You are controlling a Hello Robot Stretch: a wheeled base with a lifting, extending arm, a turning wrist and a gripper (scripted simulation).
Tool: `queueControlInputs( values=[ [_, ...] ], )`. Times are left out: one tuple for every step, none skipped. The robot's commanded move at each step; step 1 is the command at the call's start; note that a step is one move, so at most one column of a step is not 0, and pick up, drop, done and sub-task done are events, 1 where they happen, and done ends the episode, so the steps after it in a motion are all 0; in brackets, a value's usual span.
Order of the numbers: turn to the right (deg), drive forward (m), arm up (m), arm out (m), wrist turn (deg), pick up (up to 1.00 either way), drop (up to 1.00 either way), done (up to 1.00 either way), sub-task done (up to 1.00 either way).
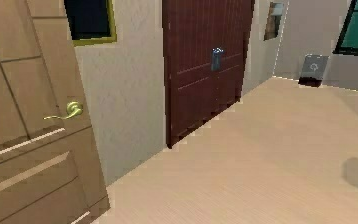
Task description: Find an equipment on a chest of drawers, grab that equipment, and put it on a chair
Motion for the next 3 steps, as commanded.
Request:
queueControlInputs(
  values=[
    [-9.0,0.00,0.00,0.00,0.0,0.00,0.00,0.00,0.00],
    [0.0,0.05,0.00,0.00,0.0,0.00,0.00,0.00,0.00],
    [-36.0,0.00,0.00,0.00,0.0,0.00,0.00,0.00,0.00]
  ],
)
